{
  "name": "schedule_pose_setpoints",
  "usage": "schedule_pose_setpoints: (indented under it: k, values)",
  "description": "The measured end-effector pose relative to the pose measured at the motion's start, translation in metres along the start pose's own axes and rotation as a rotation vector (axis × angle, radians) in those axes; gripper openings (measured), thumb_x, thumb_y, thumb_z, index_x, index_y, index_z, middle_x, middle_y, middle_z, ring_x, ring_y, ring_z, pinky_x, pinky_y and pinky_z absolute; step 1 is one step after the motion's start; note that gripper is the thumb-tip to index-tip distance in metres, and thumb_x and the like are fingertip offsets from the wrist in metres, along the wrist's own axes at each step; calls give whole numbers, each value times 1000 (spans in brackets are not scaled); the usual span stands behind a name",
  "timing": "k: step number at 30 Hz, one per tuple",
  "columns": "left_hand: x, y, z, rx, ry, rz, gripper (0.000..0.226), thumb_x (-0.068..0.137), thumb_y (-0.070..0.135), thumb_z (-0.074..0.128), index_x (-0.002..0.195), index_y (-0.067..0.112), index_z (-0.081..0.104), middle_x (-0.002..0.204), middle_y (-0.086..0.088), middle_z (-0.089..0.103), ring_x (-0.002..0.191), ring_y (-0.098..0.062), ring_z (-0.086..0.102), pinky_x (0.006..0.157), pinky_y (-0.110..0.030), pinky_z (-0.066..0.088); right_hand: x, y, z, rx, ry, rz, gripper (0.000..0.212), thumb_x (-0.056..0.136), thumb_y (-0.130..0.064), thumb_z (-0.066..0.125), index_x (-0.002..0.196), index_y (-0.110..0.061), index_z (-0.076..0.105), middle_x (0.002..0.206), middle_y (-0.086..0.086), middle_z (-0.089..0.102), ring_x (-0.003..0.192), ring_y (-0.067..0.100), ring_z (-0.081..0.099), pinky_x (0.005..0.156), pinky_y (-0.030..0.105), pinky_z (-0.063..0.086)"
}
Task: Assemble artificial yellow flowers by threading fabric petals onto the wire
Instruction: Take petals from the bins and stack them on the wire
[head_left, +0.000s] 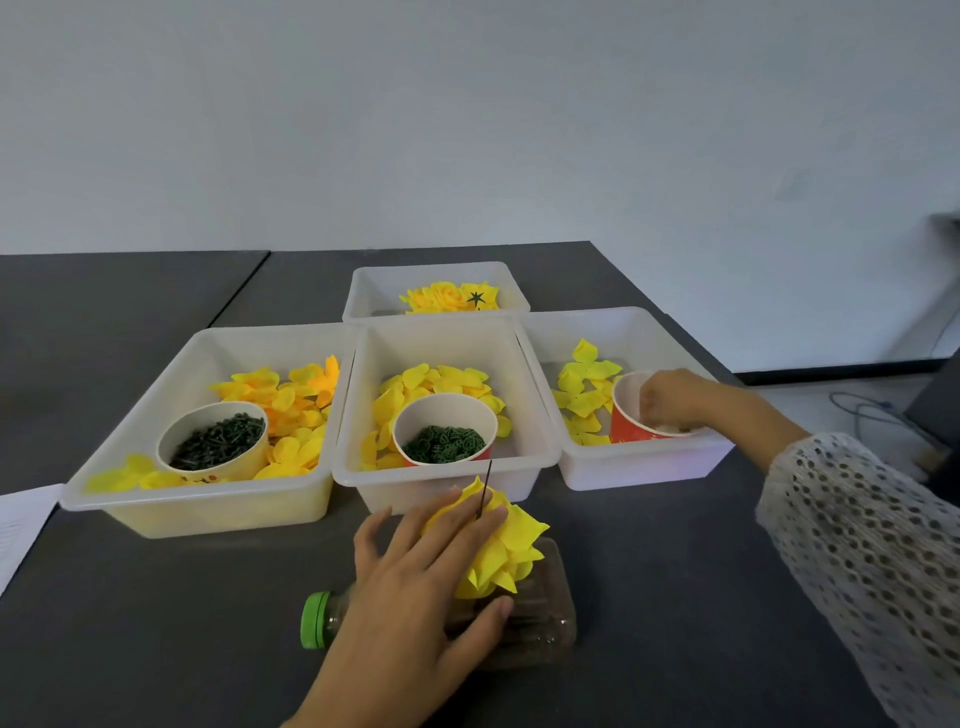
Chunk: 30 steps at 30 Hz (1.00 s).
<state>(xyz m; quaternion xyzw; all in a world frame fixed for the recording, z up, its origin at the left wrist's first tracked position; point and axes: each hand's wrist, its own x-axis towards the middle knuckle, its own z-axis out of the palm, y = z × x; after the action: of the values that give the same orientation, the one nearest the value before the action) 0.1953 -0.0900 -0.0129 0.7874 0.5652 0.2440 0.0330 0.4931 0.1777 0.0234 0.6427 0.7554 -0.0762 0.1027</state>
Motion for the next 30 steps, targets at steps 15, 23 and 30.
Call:
schedule_pose_setpoints:
  k: [15,23,30]
  values:
    - [-1,2,4,-27,35,-37,60,89,63,45,146,50,31,152,35,26,145,7,15,115,-50,18,17,-10,7,13,-144,-53,21,93,-5,49,108,-9,63,98,9,65,86,24,63,69,30,49]
    - [-1,4,3,-45,33,-43,58,91,62,44,146,49,31,152,34,27,145,7,16,115,-48,14,14,-13,12,102,-121,-33,26,97,-9,47,119,-9,62,111,8,62,102,24,58,86,29,44]
    - [-3,4,4,-65,37,-57,58,91,63,41,146,52,27,152,34,27,144,9,14,116,-45,9,14,0,3,247,74,25,24,88,-15,63,65,-9,56,61,7,63,51,19,53,51,25,38]
